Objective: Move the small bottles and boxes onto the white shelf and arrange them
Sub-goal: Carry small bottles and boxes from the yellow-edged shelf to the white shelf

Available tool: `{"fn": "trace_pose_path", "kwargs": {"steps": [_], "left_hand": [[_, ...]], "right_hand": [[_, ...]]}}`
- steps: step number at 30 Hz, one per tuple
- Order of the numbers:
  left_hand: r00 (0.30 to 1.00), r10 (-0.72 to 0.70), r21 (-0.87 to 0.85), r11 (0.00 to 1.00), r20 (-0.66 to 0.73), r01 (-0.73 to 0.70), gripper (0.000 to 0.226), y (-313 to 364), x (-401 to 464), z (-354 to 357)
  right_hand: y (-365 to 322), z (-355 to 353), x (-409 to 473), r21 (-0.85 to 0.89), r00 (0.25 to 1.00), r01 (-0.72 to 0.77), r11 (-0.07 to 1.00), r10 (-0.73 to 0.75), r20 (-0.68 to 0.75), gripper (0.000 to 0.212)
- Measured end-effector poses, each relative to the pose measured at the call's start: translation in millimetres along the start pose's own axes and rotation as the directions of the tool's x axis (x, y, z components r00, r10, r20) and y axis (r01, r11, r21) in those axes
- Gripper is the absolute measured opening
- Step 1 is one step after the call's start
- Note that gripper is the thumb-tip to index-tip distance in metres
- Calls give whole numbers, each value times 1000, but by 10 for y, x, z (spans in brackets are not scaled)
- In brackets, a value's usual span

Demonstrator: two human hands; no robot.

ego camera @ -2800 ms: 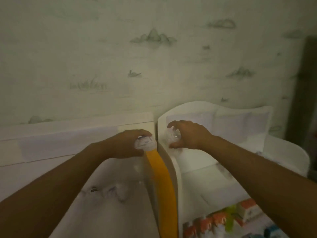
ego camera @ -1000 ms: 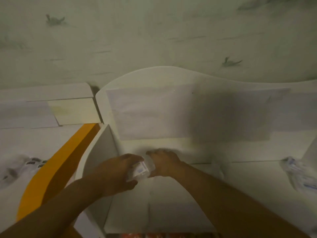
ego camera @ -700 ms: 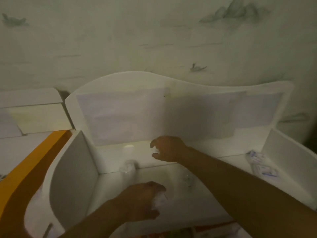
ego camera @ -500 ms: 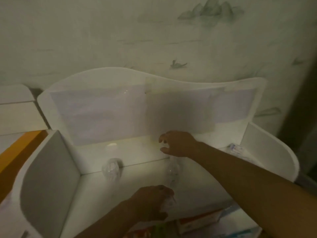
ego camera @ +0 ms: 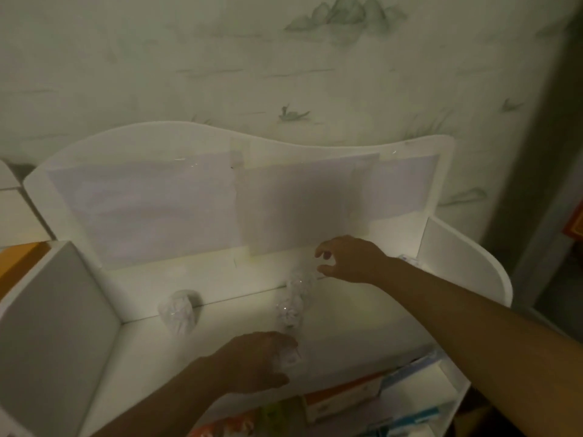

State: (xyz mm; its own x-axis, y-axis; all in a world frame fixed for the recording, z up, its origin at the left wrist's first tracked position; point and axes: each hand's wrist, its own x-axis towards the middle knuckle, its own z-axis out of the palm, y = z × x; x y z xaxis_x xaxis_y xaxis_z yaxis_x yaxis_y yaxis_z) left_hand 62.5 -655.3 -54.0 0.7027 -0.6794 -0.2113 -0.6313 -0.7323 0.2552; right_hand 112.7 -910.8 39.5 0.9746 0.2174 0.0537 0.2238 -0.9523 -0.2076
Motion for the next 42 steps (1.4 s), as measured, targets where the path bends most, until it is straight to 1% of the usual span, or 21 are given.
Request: {"fn": "trace_pose_path", "kwargs": {"steps": [3,6,7,9,12,14,17,19,21,25,27,29,32,34,35,38,42], "left_hand": [[995,99,-38,994,14,-99,58,280,126,56],[981,189,-65,980,49,-186,60,456,352,36],[977,210,-72,976,39,-207,62,492,461,26],[976,216,-89,973,17,-214,66,595,697,37],[982,187,-155,970,-23,-189,70,865,988,44],[981,196,-133,972,-6,-194,71,1071,1115,10],[976,219,-13,976,-22,-219,67,1210,1348,-114],[983,184,28,983,-18,-183,69,1210,1564,-156],[990,141,26,990,-3,-141,72,1165,1801,-137],[1000,19,12,1000,11,-20,76,1091,2149,-65],[999,-49,-4,999,-6,49,75,1106,2315,-43],[996,-85,8,996,-37,86,73,1130,2467,-47],[992,-96,108,989,-81,105,66,1179,2626,-67],[989,-96,143,983,-110,111,59,1204,2678,-71],[989,-100,151,982,-107,115,60,1214,2685,-76],[992,-110,214,969,-64,122,72,1245,2655,-104],[991,-105,298,946,-87,127,65,1321,2422,-322]], "right_hand": [[171,-4,-115,2,999,-46,999,46,9,39],[397,31,-308,-22,990,-133,991,134,41,41],[472,27,-381,-32,985,-164,986,166,51,41],[636,11,-590,-43,971,-233,972,235,53,43],[896,-59,-976,-72,942,-325,943,330,63,44],[1083,-140,-1188,-98,924,-371,923,378,63,43],[1344,-260,-1330,-70,906,-420,905,423,18,43],[1471,-274,-1347,-51,910,-415,909,416,9,43],[1591,-246,-1333,-34,921,-387,921,388,25,44],[1882,-294,-1187,-7,956,-289,957,289,48,46],[2075,-351,-1071,-1,969,-238,971,237,63,47],[2246,-391,-966,16,972,-220,975,218,83,47],[2436,-410,-879,27,973,-209,978,205,107,46],[2502,-415,-862,33,977,-188,982,183,113,45],[2515,-419,-860,40,979,-176,984,170,113,45],[2533,-446,-842,51,982,-150,987,143,119,45],[2415,-521,-719,39,989,-102,994,97,114,43]]}}
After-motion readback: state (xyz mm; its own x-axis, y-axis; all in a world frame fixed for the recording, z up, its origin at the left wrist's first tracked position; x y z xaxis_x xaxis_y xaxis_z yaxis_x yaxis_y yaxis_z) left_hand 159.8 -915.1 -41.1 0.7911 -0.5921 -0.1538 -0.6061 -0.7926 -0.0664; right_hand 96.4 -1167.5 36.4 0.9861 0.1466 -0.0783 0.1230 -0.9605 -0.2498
